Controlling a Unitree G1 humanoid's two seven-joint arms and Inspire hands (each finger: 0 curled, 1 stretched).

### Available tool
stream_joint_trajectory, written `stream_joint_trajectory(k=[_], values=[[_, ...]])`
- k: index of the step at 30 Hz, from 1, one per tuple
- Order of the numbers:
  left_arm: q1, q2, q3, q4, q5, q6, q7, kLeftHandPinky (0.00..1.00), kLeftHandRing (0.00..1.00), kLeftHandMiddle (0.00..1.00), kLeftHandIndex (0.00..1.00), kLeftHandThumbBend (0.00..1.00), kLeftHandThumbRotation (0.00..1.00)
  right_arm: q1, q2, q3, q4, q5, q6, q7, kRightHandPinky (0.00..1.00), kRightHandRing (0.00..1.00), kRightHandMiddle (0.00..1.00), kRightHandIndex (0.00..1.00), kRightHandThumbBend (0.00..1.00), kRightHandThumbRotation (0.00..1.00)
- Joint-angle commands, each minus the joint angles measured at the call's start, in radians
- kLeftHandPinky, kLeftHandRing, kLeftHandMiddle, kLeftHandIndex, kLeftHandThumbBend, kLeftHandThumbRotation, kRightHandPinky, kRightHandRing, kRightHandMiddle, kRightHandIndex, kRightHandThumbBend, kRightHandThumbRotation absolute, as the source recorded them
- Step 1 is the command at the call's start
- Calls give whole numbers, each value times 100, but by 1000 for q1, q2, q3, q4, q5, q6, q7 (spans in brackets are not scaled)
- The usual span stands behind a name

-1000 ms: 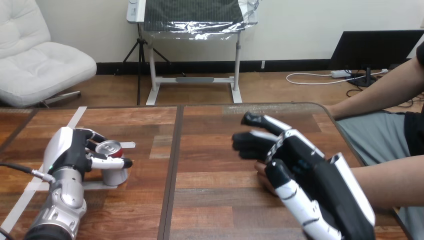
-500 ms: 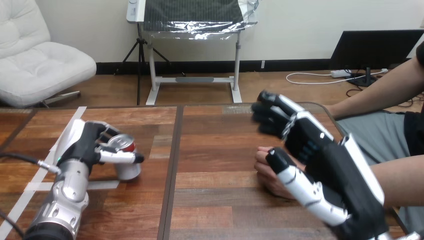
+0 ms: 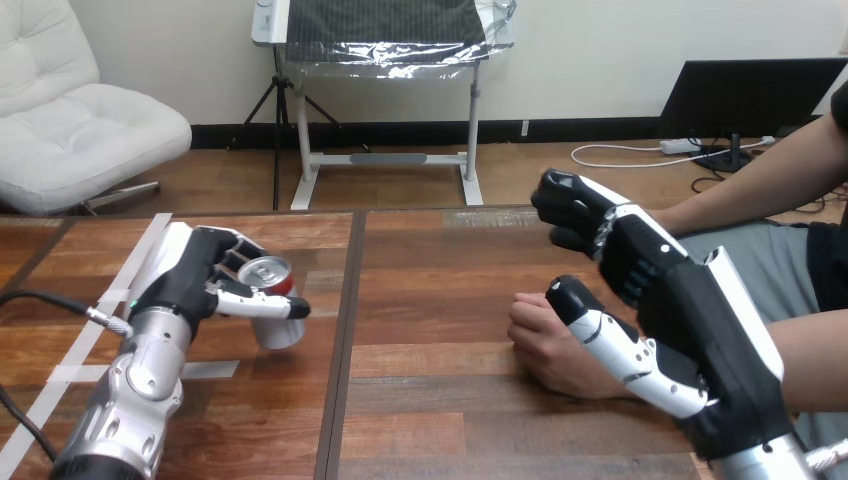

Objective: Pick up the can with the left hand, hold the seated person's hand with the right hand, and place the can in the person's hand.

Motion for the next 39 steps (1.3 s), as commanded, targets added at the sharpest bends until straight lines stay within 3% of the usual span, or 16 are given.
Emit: stream_joint_trajectory(k=[1, 15, 22, 29, 39], values=[[4, 47, 41, -256, -28, 40, -45, 34, 39, 42, 42, 85, 0, -150, -21, -64, 70, -27, -50, -27, 84, 85, 84, 84, 58, 45], [60, 55, 60, -495, -33, 138, -146, 33, 38, 41, 42, 84, 0, -266, -101, -125, 173, -111, -87, -44, 79, 86, 86, 86, 66, 49], [77, 53, 73, -594, -41, 183, -197, 33, 37, 41, 42, 84, 0, -318, -171, -148, 227, -162, -55, -45, 80, 87, 88, 86, 75, 52], [87, 50, 80, -672, -40, 228, -235, 33, 37, 40, 42, 84, 0, -362, -257, -149, 269, -237, -10, -27, 83, 92, 93, 89, 84, 55], [98, 54, 83, -758, -29, 271, -272, 32, 37, 40, 41, 86, 0, -447, -378, -118, 377, -293, -21, 32, 84, 97, 98, 96, 87, 54]])
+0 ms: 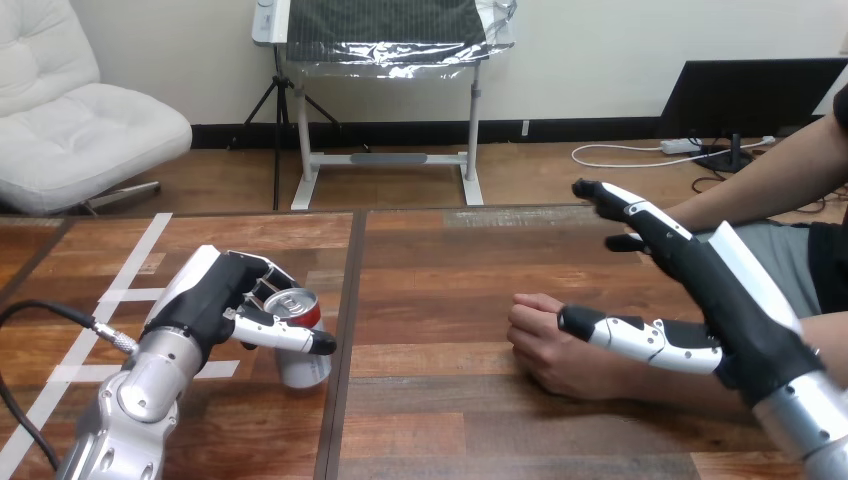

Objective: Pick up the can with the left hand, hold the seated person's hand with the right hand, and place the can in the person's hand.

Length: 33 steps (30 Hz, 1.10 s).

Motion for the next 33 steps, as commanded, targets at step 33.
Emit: stream_joint_trajectory(k=[33], values=[[-52, 44, 98, -467, -53, 50, -74, 29, 34, 39, 39, 86, 0, -475, -298, 58, 376, -156, 38, 228, 88, 98, 98, 98, 100, 49]])
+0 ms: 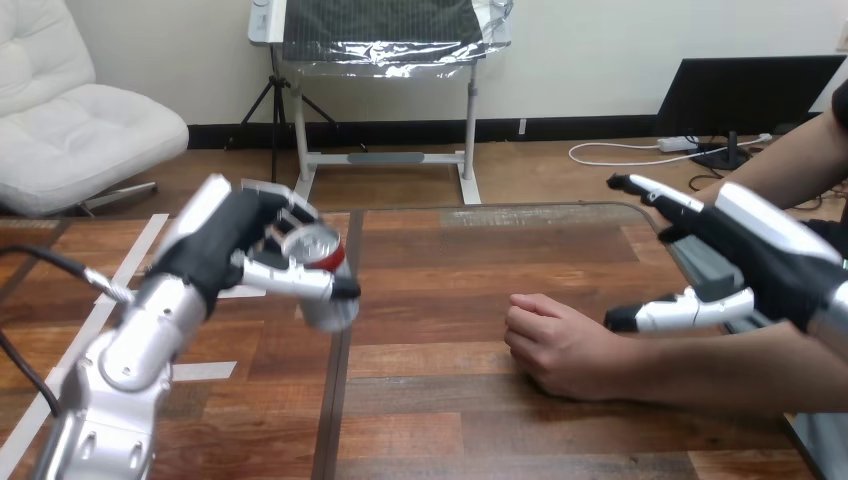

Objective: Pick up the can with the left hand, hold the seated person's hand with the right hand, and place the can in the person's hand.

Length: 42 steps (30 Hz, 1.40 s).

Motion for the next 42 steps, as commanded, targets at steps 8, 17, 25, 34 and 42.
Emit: stream_joint_trajectory(k=[8, 17, 25, 34, 42], values=[[-66, 45, 51, -161, -22, -26, -5, 27, 31, 38, 39, 86, 0, -170, -67, 51, 70, -28, 9, 66, 92, 99, 98, 98, 100, 47], [-65, 47, 59, -195, -27, -11, -14, 28, 32, 38, 39, 85, 0, -198, -83, 94, 131, -64, -17, 84, 97, 98, 97, 97, 100, 49], [-69, 53, 59, -220, -25, 4, -17, 29, 34, 39, 39, 84, 0, -210, -91, 127, 166, -98, -4, 98, 99, 98, 96, 95, 100, 47], [-80, 56, 53, -222, -9, 10, -14, 29, 34, 39, 39, 83, 0, -222, -91, 164, 214, -127, -19, 105, 99, 96, 95, 94, 100, 43], [-88, 56, 54, -221, -14, 14, -20, 28, 33, 38, 39, 82, 0, -226, -84, 184, 226, -125, 20, 138, 99, 97, 96, 95, 100, 40]])
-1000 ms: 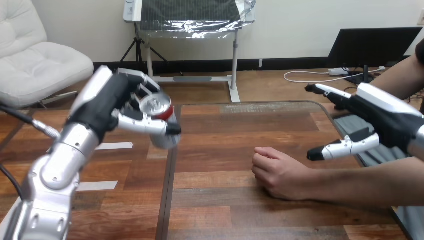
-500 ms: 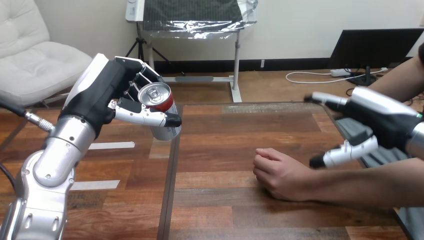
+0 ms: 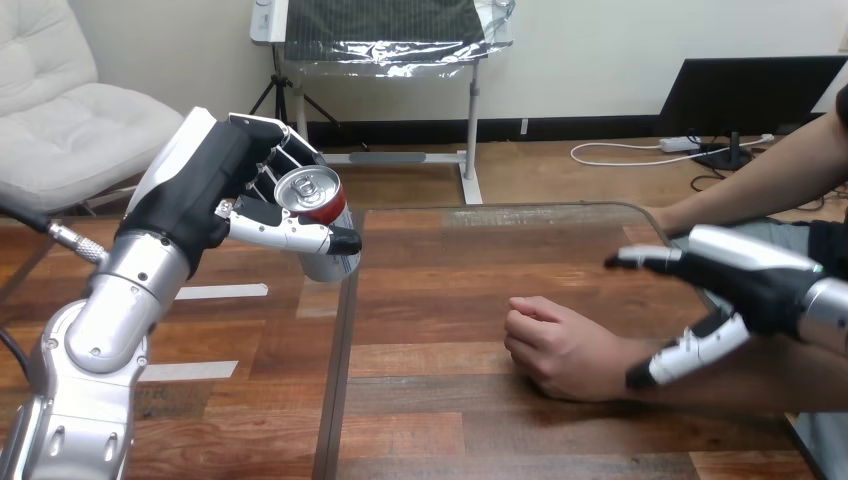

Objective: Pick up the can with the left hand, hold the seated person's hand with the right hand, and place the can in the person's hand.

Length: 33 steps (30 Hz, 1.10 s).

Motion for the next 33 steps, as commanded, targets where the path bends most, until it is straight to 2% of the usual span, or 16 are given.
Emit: stream_joint_trajectory(k=[1, 7, 11, 16, 21, 27, 33], values=[[-84, 26, 16, -54, -2, -5, 2, 28, 33, 38, 39, 82, 0, -78, -10, 8, 2, 1, 14, 3, 99, 97, 96, 95, 100, 40], [-83, 28, 18, -48, -6, -27, 2, 29, 33, 38, 39, 82, 0, -83, -14, 32, 5, -16, 33, 22, 98, 98, 97, 96, 100, 40], [-82, 28, 18, -51, 0, -20, 5, 29, 33, 38, 39, 82, 0, -80, -13, 41, 1, -16, 45, 41, 99, 98, 97, 96, 100, 40], [-84, 20, 22, -56, -8, -2, 4, 28, 33, 38, 39, 82, 0, -81, -15, 54, -5, -28, 59, 57, 99, 98, 98, 97, 100, 37], [-84, 19, 23, -54, -8, -7, 8, 28, 33, 38, 39, 82, 0, -79, -10, 60, -7, -36, 81, 71, 99, 98, 98, 97, 100, 32], [-82, 22, 24, -48, -8, -26, 11, 29, 33, 38, 39, 82, 0, -76, -8, 71, -1, -46, 73, 59, 98, 98, 97, 97, 100, 28], [-80, 25, 25, -48, -8, -37, 11, 29, 33, 38, 39, 82, 0, -74, -3, 79, -3, -61, 92, 56, 98, 98, 98, 97, 100, 28]])
